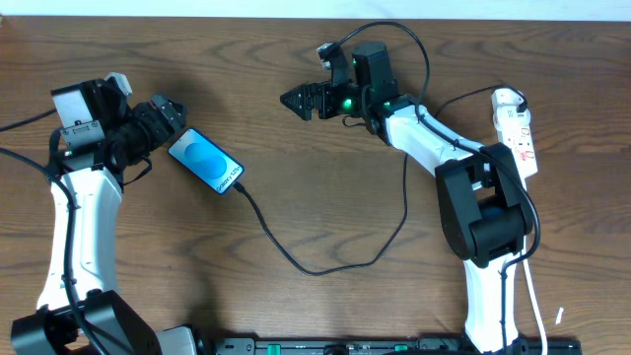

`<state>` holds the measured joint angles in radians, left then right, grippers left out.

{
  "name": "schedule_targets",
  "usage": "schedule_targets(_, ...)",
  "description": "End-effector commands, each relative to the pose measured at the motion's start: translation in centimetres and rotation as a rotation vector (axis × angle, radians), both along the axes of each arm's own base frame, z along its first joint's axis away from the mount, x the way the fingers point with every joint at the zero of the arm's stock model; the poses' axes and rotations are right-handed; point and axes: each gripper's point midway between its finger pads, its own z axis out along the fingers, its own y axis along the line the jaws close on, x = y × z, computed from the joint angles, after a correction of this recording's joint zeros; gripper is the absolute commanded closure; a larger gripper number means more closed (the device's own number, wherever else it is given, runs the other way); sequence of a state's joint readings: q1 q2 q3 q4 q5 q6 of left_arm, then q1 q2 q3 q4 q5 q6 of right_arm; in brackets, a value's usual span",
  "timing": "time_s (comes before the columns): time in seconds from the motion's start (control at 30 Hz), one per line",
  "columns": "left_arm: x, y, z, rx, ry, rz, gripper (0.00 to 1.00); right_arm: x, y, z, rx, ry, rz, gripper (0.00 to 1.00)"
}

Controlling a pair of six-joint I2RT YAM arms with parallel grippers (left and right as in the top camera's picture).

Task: Plug charger to phone and switch on socket
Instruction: 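Release the phone and raise the left gripper away, then move the right gripper right toward the white power strip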

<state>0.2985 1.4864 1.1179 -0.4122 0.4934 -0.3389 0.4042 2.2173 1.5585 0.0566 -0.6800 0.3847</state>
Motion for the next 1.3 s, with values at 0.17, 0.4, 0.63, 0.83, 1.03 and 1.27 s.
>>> schedule_targets(0.17,-0.9,0.0,-0.3,0.063,0.005,-0.053,0.12,0.4,0.0,1.5,0.006,-0.042,0.003,0.01)
schedule_targets(0.4,-0.9,-1.4,0.6,0.136,-0.039,-0.153,0.12,0.4,0.0,1.5,0.006,-0.043,0.003,0.01)
schedule_targets(0.63,-1.0,-2.6,1.9,0.270,-0.069,-0.192,0.12,0.4,0.0,1.5,0.006,-0.043,0.003,0.01)
schedule_targets(0.83,-1.4,-3.7,3.3,0.388,-0.103,-0.232,0.12,0.4,0.0,1.5,0.006,-0.043,0.003,0.01)
schedule_targets(1.03,-1.7,-4.5,4.5,0.429,-0.148,-0.277,0.11,0.4,0.0,1.5,0.006,-0.042,0.002,0.01)
schedule_targets(1.27,-1.8,-4.5,5.2,0.439,-0.169,-0.277,0.12,0.4,0.0,1.5,0.006,-0.041,0.003,0.01)
